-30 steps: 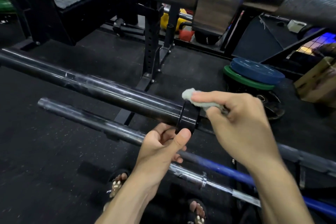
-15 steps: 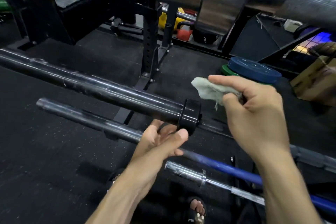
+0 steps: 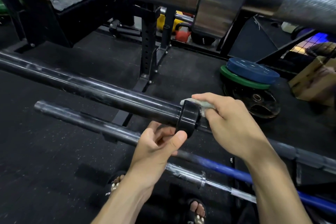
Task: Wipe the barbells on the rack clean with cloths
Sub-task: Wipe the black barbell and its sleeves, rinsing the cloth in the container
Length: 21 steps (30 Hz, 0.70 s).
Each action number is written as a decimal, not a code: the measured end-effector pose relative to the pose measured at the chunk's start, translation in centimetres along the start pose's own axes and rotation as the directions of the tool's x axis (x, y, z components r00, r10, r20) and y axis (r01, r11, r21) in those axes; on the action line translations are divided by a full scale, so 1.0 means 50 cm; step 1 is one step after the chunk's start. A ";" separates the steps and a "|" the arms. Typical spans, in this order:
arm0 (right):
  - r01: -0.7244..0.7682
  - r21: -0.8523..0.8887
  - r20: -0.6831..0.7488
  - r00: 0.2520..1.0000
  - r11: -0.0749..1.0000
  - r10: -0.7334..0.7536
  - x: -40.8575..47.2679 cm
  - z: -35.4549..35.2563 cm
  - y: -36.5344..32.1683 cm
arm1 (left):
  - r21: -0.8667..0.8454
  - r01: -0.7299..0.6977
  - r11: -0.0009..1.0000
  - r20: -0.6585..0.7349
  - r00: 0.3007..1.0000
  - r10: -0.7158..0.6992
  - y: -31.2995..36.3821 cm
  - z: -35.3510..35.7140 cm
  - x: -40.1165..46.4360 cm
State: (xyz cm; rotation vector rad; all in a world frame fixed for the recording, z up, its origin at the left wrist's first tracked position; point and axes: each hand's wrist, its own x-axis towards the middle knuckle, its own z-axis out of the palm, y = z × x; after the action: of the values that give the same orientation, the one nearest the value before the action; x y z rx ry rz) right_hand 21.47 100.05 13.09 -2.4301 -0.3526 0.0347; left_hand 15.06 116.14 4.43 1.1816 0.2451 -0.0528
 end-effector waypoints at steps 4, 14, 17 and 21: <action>0.040 0.014 -0.277 0.960 0.999 -0.034 -0.012 -0.022 -0.006 | -0.065 0.022 0.998 0.073 0.997 -0.017 0.004 -0.014 0.000; 0.206 -0.046 -0.035 0.978 0.977 -0.208 -0.056 -0.011 -0.057 | -0.089 0.010 0.996 -0.019 1.000 -0.012 0.000 0.024 -0.003; 0.132 -0.113 -0.006 0.991 0.985 -0.133 -0.031 -0.002 -0.053 | -0.092 -0.001 0.996 -0.015 1.000 -0.001 -0.003 0.027 0.000; -0.021 -0.175 0.025 0.999 0.984 0.026 -0.002 0.017 -0.018 | -0.131 0.035 0.991 0.023 0.999 -0.033 -0.005 0.020 0.002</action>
State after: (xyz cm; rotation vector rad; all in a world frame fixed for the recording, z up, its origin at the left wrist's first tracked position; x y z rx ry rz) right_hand 21.07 101.23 13.01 -2.6092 -0.3523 0.0485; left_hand 15.29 115.15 4.53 1.0458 0.2464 -0.0780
